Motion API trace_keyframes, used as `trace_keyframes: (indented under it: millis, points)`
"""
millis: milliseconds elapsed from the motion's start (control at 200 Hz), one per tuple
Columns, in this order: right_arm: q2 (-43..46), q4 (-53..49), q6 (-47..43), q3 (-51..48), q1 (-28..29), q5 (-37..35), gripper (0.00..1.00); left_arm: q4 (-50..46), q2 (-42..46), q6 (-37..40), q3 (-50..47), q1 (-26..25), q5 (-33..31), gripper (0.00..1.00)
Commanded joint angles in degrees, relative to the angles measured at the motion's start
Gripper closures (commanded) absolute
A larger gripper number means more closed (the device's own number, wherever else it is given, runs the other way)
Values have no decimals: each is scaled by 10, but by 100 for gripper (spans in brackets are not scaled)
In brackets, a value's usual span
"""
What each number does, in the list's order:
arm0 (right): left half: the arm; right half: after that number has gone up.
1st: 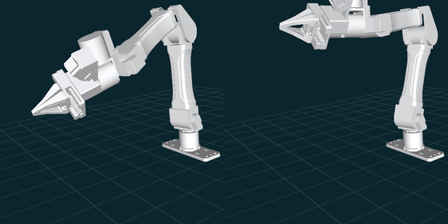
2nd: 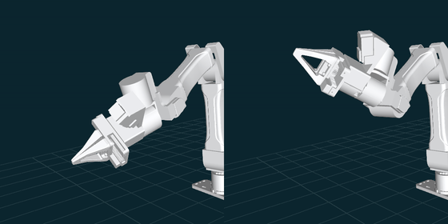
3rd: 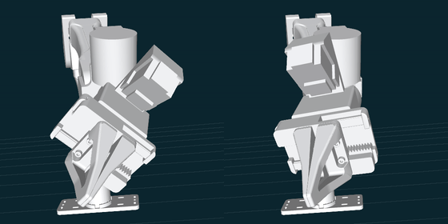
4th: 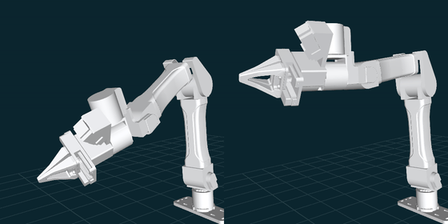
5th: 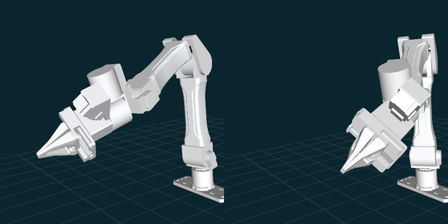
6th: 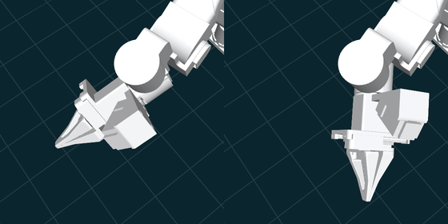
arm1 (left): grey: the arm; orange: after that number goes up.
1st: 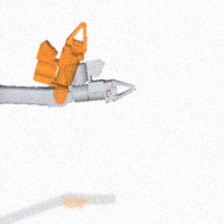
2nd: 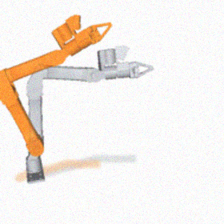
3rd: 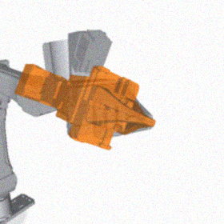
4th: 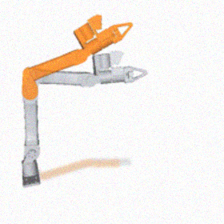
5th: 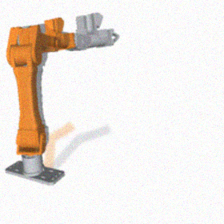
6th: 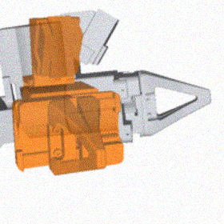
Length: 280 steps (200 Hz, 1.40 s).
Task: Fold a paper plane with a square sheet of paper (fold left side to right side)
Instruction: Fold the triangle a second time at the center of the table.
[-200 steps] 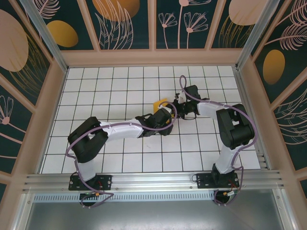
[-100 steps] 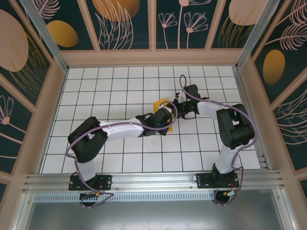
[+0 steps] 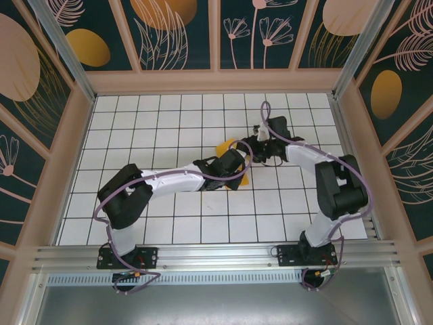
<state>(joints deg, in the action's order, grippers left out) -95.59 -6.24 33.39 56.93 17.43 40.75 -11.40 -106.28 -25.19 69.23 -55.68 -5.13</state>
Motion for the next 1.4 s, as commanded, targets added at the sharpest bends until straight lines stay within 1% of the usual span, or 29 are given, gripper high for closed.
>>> trace_keyframes:
  millis: [0, 90, 155, 170, 230, 275, 300, 405, 475, 576, 716, 886, 996, 1216, 1316, 1396]
  points:
    - [61, 6, -14, -35, -28, -1, 47, 7, -8, -12, 1, 12, 55, 100]
    - [91, 11, -16, -72, -43, 0, 47, 20, -7, -16, -6, 21, 88, 100]
    - [107, 12, -18, -100, -47, -6, 49, 33, -3, -23, -16, 30, 112, 100]
    - [109, 12, -18, -106, -48, -8, 51, 37, -2, -25, -19, 34, 119, 100]
    - [117, 16, -16, -133, -48, -18, 62, 48, 3, -32, -30, 43, 138, 100]
    - [125, 31, -7, -158, -48, -20, 68, 56, 7, -37, -37, 49, 153, 100]
    - [129, 48, 3, -176, -47, -16, 73, 60, 9, -40, -40, 52, 158, 100]
    - [112, 79, 20, -205, -36, -6, 83, 74, 13, -49, -51, 61, 177, 100]
    - [85, 73, 15, -197, -14, -14, 87, 79, 12, -53, -55, 65, 185, 100]
    - [56, 74, 18, -188, 11, -34, 89, 85, 14, -64, -62, 71, 190, 100]
    - [21, 93, 32, -181, 36, -39, 89, 94, 18, -75, -72, 80, 197, 100]
    - [-4, 72, 23, -165, 54, -61, 89, 94, 17, -76, -71, 86, 202, 100]
    - [-13, 39, 8, -157, 58, -82, 89, 92, 18, -75, -70, 90, 202, 100]
    - [-24, -14, -16, -152, 59, -126, 89, 56, 16, -41, -57, 98, 194, 99]
    - [-25, -16, -19, -153, 60, -127, 89, 28, 13, -13, -45, 98, 192, 98]
    - [-27, -15, -20, -152, 61, -126, 89, 6, 11, 5, -36, 99, 179, 98]
